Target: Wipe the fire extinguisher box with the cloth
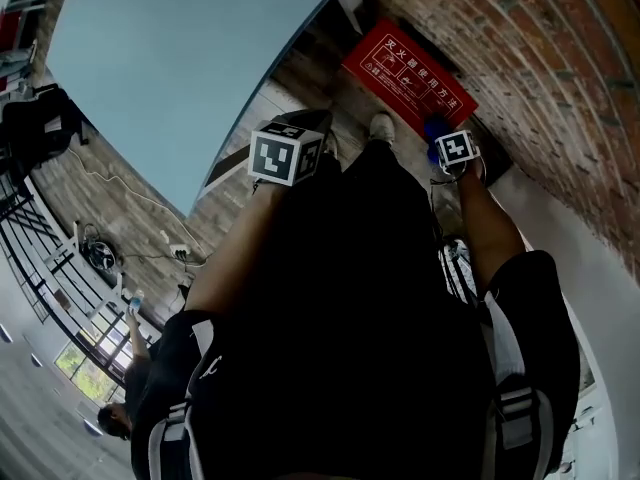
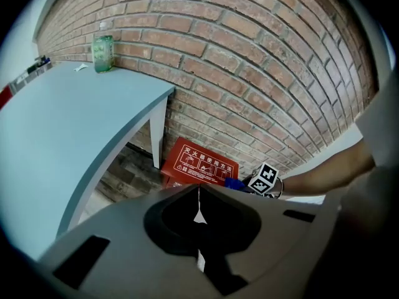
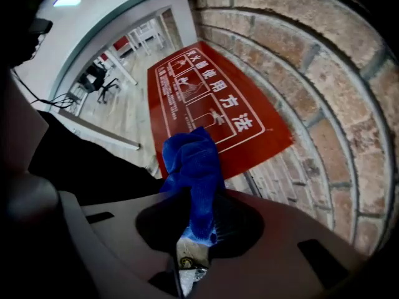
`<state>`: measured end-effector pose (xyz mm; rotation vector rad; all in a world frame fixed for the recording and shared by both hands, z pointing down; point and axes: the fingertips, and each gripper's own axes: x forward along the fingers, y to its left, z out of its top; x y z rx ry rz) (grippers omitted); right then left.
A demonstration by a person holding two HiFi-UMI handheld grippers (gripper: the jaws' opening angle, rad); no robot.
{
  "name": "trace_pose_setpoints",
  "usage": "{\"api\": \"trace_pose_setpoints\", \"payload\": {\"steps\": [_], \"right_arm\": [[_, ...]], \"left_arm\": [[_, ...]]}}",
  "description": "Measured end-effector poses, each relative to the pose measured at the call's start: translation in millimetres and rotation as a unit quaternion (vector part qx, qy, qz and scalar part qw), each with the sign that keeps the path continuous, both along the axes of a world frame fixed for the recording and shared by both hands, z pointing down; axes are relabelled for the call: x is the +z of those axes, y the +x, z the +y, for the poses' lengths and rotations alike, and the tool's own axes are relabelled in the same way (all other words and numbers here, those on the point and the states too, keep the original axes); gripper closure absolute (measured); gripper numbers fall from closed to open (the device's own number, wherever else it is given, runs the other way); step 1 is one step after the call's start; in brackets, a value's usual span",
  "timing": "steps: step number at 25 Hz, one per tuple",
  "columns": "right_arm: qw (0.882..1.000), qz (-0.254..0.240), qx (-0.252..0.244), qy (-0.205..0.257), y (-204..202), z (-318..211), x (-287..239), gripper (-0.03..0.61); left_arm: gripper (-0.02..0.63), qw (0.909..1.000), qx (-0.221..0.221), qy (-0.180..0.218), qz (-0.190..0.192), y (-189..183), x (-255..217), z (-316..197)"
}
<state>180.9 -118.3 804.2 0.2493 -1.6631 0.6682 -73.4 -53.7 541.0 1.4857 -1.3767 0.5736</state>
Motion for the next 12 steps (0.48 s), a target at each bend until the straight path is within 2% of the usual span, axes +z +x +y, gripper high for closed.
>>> {"api": "trace_pose_setpoints", "payload": {"steps": [2,4,9,12], "right_arm": [[0.995,0.052,0.041,0.078,21,-26,-1,0.495],[0.986,0.066,0.094,0.118,26,-33,-12,0.495],[0.964,0.005,0.202,0.172,-6,0,-71,0.495],[0.940,-0.071,0.267,0.202,-39,23,-110,0.495]], "left_arm": [[0.603,0.9999,0.013,0.009,-0.003,-6,-4,2],[0.603,0.9989,0.038,0.029,-0.003,-9,-9,-1],[0.603,0.9924,0.097,0.075,0.006,-17,-37,2],[0.603,0.9864,0.124,0.107,0.011,-20,-56,11]]}}
